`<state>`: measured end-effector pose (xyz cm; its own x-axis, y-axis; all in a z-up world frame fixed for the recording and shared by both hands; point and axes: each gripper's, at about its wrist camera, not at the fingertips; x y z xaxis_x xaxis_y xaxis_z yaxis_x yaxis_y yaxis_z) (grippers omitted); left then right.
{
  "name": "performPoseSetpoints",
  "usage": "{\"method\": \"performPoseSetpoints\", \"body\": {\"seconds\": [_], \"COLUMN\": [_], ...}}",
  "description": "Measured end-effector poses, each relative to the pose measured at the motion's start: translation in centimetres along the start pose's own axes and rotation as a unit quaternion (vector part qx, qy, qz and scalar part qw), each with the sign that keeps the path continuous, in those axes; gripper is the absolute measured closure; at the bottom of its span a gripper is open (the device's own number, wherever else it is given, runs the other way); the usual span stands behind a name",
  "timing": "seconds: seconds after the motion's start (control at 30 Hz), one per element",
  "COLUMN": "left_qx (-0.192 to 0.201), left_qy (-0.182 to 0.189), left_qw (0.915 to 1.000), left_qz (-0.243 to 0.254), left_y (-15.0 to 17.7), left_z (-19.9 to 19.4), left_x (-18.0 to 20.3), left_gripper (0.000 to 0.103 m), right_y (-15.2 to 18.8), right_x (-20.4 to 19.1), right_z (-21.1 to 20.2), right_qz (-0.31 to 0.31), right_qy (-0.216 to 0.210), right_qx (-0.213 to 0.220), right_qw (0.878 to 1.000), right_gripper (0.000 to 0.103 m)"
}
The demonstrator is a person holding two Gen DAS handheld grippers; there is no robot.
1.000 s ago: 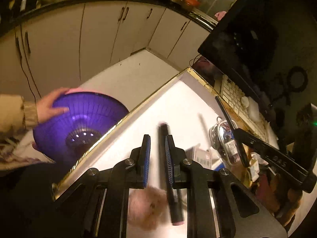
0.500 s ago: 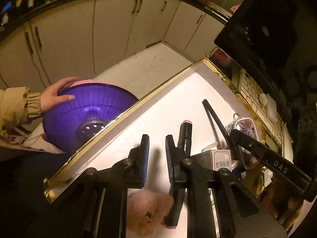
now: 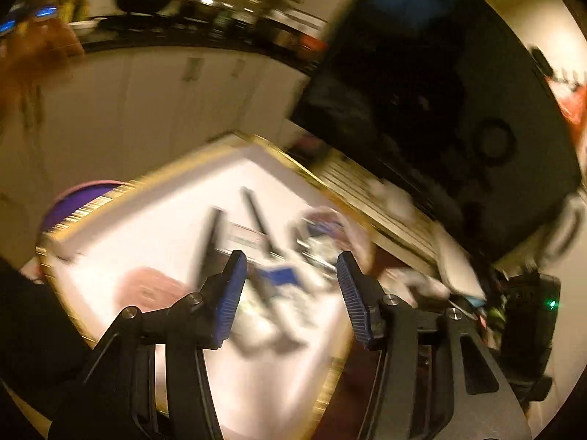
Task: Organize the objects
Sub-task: 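Lower the marker and pen into the tray and open both tools, then move both tools back over the desk toward the remaining pens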
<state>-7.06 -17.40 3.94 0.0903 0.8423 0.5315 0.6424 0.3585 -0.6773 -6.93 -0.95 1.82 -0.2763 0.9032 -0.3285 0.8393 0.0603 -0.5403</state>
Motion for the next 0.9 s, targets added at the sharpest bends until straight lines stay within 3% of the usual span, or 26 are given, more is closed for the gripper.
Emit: {"method": "performPoseSetpoints", "body": {"seconds": [0.13, 0.33, 0.43, 0.5, 0.73, 0.9], "left_qx": [-0.036, -0.07, -0.096, -0.085, -0.076, -0.102], "left_qy": [0.032, 0.039, 0.038, 0.024, 0.031, 0.018], "left_qw": [0.9986, 0.9956, 0.9935, 0.9943, 0.9905, 0.9868], "left_qz": [0.022, 0.049, 0.048, 0.061, 0.11, 0.125], "left_y": [1.5, 4.5, 5.6, 5.9, 6.0, 6.6], "left_z": [2.1, 2.9, 3.5, 3.3, 3.1, 4.1], "left_x": [2.7, 4.5, 4.8, 5.5, 8.9, 9.9], "left_gripper": [0.052, 0.052, 0.052, 0.052, 0.052, 0.052], "right_y": [3.1, 6.2, 6.6, 6.6, 7.0, 8.2], "right_x": [1.5, 5.2, 7.0, 8.1, 10.9, 12.2], "right_z": [-2.2, -1.3, -2.4, -3.3, -4.9, -6.0], "right_qz": [0.0, 0.057, 0.074, 0.084, 0.114, 0.119], "right_qy": [0.041, 0.073, 0.09, 0.104, 0.126, 0.136], "right_qx": [0.057, 0.021, 0.033, 0.044, 0.052, 0.059], "right_qw": [0.998, 0.996, 0.993, 0.99, 0.984, 0.982], "right_gripper": [0.043, 0.044, 0.044, 0.044, 0.044, 0.044]}}
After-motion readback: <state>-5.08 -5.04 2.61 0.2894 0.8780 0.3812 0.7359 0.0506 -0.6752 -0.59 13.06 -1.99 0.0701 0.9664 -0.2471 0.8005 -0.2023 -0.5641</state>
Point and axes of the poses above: each gripper's, at about its wrist camera, not at the fingertips, and z roughly the way its jaws point, x to its right, y to its underside, and after that the axes turned 9 degrees about y, right-handed
